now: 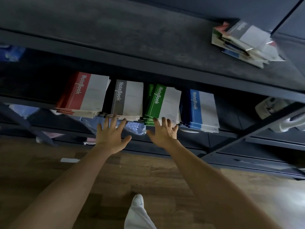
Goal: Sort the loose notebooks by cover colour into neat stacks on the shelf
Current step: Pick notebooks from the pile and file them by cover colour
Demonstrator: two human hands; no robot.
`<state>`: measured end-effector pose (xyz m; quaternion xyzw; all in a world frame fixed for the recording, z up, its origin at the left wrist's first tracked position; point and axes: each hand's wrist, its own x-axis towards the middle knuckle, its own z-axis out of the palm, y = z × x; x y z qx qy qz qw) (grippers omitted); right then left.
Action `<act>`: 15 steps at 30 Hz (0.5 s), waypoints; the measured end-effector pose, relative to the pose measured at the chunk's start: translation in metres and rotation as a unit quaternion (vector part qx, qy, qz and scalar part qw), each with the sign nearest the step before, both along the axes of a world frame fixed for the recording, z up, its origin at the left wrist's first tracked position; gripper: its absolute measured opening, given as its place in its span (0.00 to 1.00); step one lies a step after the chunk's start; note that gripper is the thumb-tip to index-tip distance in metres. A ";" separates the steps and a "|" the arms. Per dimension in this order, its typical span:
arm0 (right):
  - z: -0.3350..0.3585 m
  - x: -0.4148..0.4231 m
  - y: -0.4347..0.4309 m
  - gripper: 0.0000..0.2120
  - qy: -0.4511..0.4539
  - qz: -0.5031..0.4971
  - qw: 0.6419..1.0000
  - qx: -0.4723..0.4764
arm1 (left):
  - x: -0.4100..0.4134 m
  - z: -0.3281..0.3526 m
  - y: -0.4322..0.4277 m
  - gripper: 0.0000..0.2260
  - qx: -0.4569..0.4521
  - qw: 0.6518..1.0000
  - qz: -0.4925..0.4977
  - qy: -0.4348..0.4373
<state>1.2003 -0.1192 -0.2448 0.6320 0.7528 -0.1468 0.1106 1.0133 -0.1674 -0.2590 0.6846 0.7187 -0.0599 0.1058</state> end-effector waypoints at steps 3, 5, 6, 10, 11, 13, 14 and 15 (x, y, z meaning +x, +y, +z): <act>0.014 -0.003 -0.035 0.30 -0.001 -0.016 1.000 0.013 | -0.002 0.018 -0.030 0.32 0.020 1.000 -0.010 0.004; 0.025 -0.005 -0.060 0.30 -0.007 -0.015 1.000 0.013 | -0.003 0.032 -0.052 0.32 0.033 0.999 -0.012 0.014; 0.032 -0.007 -0.072 0.30 -0.010 -0.013 1.000 0.013 | -0.004 0.039 -0.063 0.32 0.042 0.999 -0.013 0.016; 0.069 -0.009 -0.108 0.32 -0.010 -0.017 0.999 0.035 | -0.008 0.076 -0.097 0.32 0.076 0.997 -0.015 0.004; 0.081 -0.009 -0.114 0.32 -0.010 -0.019 0.999 0.043 | -0.009 0.086 -0.102 0.32 0.080 0.997 -0.013 -0.001; 0.107 -0.006 -0.122 0.32 -0.007 -0.026 0.998 0.062 | -0.008 0.108 -0.109 0.32 0.093 0.996 -0.014 -0.002; 0.120 -0.004 -0.124 0.32 -0.002 -0.031 0.997 0.074 | -0.007 0.119 -0.112 0.33 0.103 0.994 -0.018 0.000; 0.132 -0.002 -0.126 0.32 0.004 -0.037 0.996 0.085 | -0.006 0.130 -0.113 0.33 0.114 0.993 -0.023 0.000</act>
